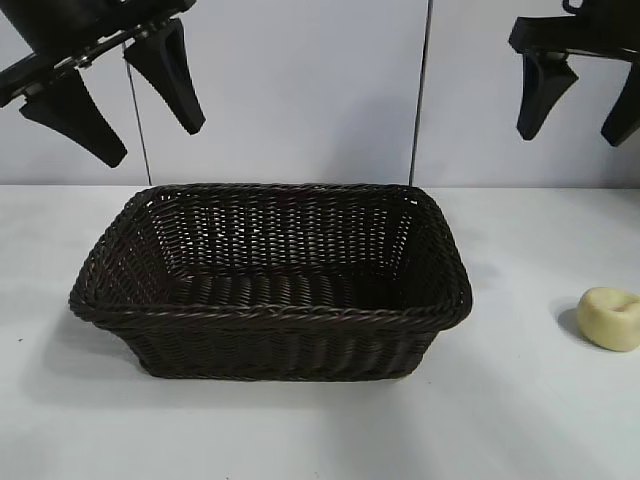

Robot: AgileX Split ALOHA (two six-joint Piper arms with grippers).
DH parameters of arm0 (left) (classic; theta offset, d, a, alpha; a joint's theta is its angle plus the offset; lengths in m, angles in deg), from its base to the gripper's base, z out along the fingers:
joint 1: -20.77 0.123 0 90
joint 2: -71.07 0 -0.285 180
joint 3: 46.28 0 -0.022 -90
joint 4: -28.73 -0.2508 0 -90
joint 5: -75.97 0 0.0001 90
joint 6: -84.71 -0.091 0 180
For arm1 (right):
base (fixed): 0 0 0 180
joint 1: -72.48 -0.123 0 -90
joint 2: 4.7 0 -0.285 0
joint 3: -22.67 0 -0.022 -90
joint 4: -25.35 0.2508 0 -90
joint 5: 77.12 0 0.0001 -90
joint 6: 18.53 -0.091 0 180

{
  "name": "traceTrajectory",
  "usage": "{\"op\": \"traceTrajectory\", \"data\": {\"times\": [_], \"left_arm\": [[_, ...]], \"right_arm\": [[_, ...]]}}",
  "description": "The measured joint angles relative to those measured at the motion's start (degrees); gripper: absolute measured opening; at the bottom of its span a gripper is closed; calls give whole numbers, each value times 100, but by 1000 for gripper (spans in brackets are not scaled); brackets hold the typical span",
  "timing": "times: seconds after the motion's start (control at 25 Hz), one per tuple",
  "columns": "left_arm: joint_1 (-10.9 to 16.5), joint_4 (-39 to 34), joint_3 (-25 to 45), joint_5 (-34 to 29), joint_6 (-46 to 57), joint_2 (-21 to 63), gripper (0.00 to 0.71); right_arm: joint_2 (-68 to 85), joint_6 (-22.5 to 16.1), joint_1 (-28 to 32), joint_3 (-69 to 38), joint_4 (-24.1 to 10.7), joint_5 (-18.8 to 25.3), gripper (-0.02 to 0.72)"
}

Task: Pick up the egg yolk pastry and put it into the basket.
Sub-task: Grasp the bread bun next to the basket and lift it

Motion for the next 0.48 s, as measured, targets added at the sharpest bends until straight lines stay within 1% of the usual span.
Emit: {"op": "traceTrajectory", "data": {"times": [0.16,0.28,0.48], "left_arm": [[0,0,0,22,0,0,539],[0,0,0,22,0,0,539],[0,0,0,27,0,0,539]], "right_arm": [[0,-4,65,0,-50,131,580],[-30,-10,65,0,-58,151,580],[-367,-10,65,0,-58,330,580]]}}
